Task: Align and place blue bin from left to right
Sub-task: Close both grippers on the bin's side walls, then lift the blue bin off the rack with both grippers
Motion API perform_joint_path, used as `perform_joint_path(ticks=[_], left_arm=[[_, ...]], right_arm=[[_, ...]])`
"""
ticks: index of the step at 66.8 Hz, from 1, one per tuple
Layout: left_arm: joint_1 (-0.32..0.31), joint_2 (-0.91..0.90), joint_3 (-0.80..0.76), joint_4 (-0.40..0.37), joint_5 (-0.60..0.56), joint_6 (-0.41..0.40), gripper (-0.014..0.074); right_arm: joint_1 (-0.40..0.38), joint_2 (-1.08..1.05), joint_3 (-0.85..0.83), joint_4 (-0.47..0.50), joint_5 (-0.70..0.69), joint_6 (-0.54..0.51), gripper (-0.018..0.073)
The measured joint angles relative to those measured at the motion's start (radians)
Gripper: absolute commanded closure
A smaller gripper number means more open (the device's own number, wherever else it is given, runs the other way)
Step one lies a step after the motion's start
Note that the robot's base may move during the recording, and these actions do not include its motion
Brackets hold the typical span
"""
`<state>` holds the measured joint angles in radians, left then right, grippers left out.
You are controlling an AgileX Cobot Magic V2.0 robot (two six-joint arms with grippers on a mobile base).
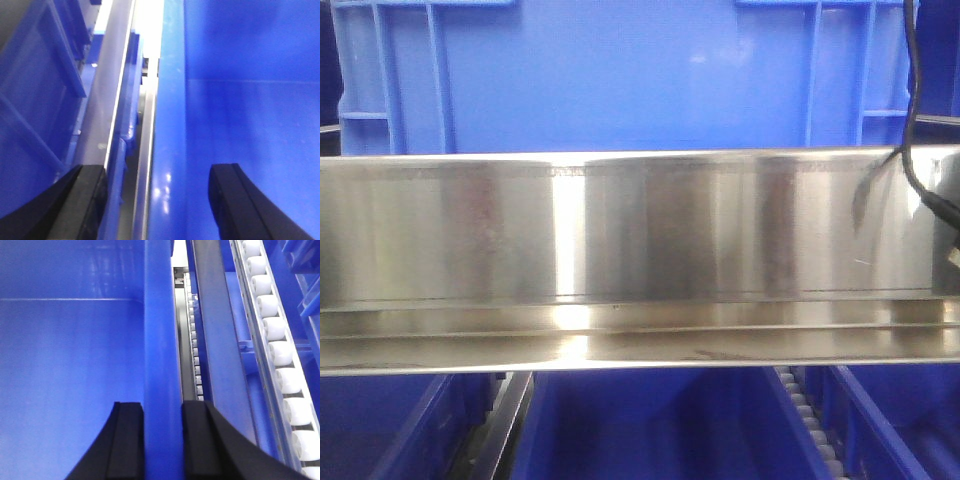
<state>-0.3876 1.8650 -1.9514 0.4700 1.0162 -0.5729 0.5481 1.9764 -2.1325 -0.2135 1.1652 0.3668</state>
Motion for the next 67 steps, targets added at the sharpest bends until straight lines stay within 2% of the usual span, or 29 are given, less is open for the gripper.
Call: perform_joint_path(ticks=[10,30,67], left_arm=[[0.0,0.0,0.0,-0.006,0.002,-0.002,0.0288],[0.0,0.0,-0.005,-0.021,0.004,-0.002,0.071],[0.0,0.0,-0.005,-0.021,0.004,0.0,0.0707]], right_arm=[[0.0,0.0,0.0,0.0,0.002,0.0,0.0627],[0.0,0.0,-0.002,0.0,0.0,0.0,0.0627],[0.0,0.0,-0.006,0.0,0.004,0.0,0.0627]])
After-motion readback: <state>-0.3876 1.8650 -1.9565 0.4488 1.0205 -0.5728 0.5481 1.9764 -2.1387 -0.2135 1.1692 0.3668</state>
